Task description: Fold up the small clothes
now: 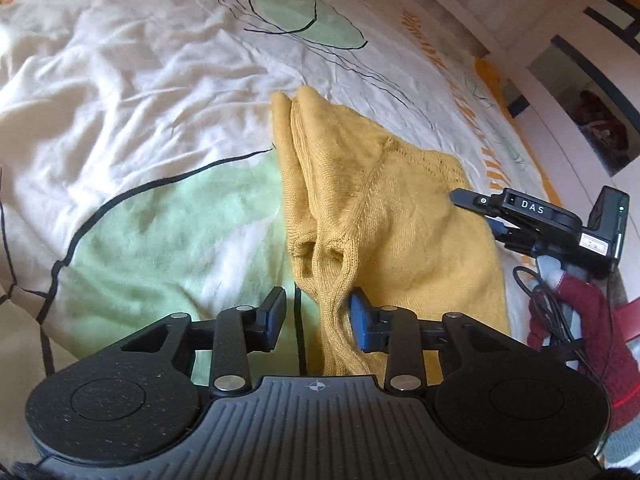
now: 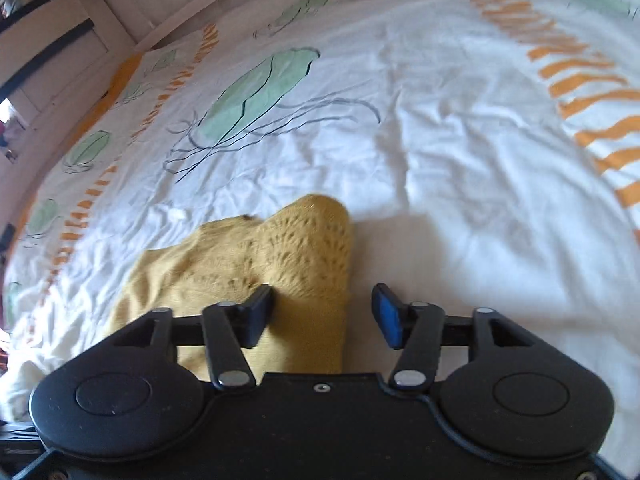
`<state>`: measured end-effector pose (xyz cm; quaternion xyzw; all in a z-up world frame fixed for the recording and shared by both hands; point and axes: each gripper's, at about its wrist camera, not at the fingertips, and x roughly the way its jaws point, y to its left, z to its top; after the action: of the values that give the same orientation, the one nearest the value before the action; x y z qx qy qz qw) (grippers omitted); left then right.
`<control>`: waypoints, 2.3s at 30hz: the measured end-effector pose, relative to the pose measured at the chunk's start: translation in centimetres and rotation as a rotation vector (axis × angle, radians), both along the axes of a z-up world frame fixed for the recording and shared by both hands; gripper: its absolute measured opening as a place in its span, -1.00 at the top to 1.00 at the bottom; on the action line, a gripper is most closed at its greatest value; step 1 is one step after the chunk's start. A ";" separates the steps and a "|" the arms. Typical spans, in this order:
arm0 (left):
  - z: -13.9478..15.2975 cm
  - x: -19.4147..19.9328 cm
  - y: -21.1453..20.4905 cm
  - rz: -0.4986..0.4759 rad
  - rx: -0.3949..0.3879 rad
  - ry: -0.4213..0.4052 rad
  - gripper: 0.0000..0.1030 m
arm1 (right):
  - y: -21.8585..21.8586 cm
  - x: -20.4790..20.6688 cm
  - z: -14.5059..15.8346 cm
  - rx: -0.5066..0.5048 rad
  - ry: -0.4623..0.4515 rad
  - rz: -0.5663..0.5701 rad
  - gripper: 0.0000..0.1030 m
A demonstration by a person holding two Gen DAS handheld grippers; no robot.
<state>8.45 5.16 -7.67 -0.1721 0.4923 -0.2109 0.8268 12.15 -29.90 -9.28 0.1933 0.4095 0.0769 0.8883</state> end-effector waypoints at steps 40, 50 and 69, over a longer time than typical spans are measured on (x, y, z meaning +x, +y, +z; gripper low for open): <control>3.2 -1.0 -4.2 0.132 0.470 -0.346 -0.99 | 1.8 -7.5 1.6 -0.216 -0.139 -0.003 -0.99; 6.9 -4.3 -4.7 0.161 0.507 -0.393 -0.99 | 1.9 -10.1 5.0 -0.230 -0.133 -0.045 -0.99; 8.5 -9.3 -6.5 0.088 0.524 -0.213 -0.97 | 3.6 -16.9 8.6 -0.385 -0.152 -0.093 -0.99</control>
<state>-0.88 -1.38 0.81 0.0496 0.4324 -0.0572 0.8985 -4.71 -26.33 -0.69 0.0321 0.3394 -0.0295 0.9396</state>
